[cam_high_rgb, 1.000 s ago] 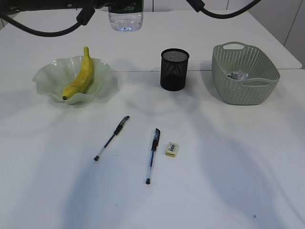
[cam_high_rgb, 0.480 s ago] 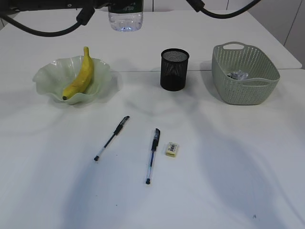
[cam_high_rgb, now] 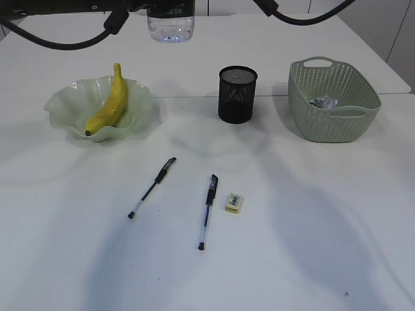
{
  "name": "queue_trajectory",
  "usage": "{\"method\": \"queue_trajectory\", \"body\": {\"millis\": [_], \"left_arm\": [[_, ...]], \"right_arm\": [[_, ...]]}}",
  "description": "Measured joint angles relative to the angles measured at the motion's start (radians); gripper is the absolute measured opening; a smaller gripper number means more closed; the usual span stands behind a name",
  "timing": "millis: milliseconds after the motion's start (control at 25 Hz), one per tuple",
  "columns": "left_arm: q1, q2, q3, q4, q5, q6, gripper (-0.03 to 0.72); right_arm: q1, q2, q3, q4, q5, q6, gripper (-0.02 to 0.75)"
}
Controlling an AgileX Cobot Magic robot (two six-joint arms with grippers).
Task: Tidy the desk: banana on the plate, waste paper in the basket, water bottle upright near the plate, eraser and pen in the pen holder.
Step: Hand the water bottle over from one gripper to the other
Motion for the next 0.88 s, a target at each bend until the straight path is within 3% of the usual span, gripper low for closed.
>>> {"method": "queue_trajectory", "body": {"millis": [280, 600, 880], "left_arm": [[0.0, 0.0, 0.0, 0.002, 0.0, 0.0, 0.393], [0.0, 0.0, 0.0, 0.018, -0.006, 0.006, 0.381], [0.0, 0.004, 0.0, 0.026, -0.017, 0.01, 0.381]], "right_arm": [[0.0, 0.0, 0.0, 0.0, 0.0, 0.0, 0.428], [0.0, 0.0, 0.0, 0.018, -0.002, 0.051, 0.573], [0.0, 0.0, -0.002, 0.031, -0.005, 0.074, 0.601]]}}
